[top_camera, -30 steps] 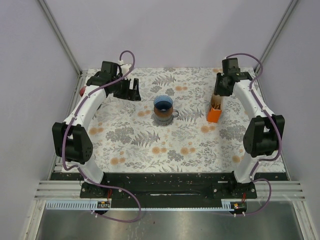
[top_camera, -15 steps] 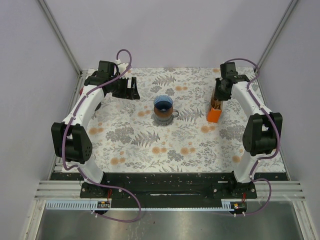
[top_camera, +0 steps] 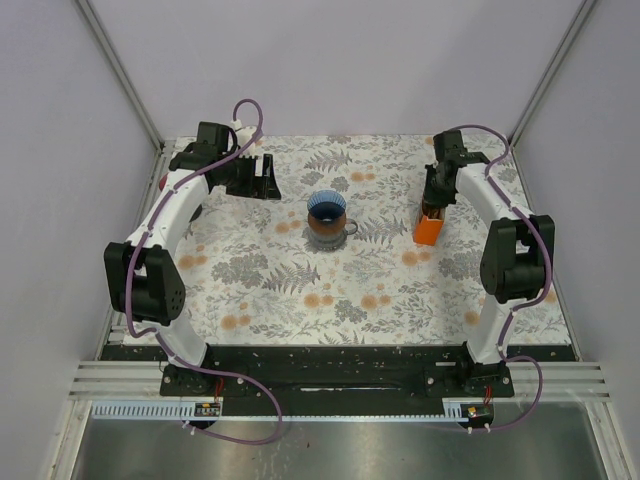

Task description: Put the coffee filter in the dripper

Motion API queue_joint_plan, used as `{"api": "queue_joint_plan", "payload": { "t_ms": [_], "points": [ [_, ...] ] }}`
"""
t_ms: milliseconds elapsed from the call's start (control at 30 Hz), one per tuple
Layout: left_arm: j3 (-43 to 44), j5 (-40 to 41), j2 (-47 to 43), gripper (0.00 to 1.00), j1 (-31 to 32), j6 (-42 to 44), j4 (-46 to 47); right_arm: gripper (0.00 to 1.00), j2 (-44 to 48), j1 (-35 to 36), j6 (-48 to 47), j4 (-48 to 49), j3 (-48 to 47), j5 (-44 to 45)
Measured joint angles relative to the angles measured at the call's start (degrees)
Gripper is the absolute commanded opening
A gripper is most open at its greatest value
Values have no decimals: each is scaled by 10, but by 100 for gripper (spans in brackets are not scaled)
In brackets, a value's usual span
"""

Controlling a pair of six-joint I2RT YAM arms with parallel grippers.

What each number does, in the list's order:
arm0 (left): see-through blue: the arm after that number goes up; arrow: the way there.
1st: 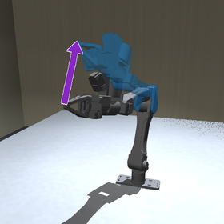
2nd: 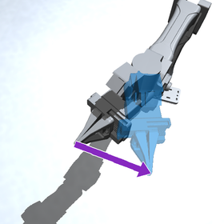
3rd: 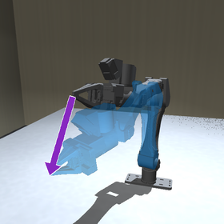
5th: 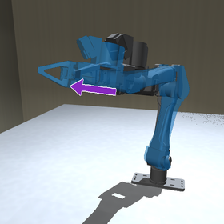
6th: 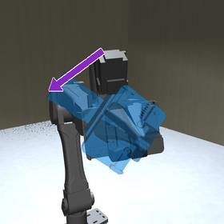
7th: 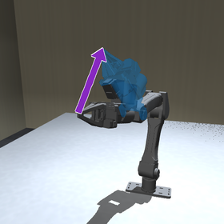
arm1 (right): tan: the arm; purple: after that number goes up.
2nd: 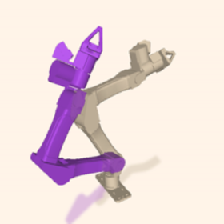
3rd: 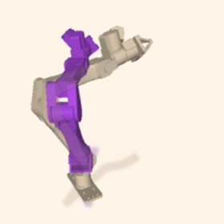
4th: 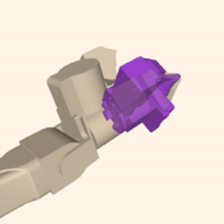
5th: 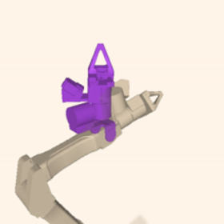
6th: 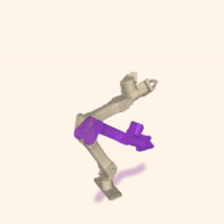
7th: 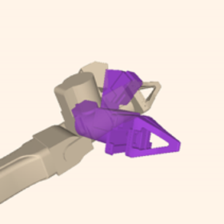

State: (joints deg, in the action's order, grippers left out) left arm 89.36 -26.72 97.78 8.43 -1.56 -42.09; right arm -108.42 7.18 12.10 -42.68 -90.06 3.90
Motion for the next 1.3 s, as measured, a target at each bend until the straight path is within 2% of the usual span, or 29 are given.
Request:
{"api": "queue_joint_plan", "payload": {
  "t_ms": [67, 533, 1100, 1300],
  "points": [
    [0, -2, 0, 84, -1, 0, 0, 0, 0, 0, -2, 0, 0, 1],
    [0, -13, 3, 84, -3, -4, 0, 0, 9, 0, -12, -9, -29, 13],
    [0, -20, 3, 84, -3, -4, -1, 0, 107, 6, -51, -52, -99, 30],
    [7, -24, 3, 84, -3, 0, -16, 0, 157, 49, -104, -44, -115, 32]
  ]
}}
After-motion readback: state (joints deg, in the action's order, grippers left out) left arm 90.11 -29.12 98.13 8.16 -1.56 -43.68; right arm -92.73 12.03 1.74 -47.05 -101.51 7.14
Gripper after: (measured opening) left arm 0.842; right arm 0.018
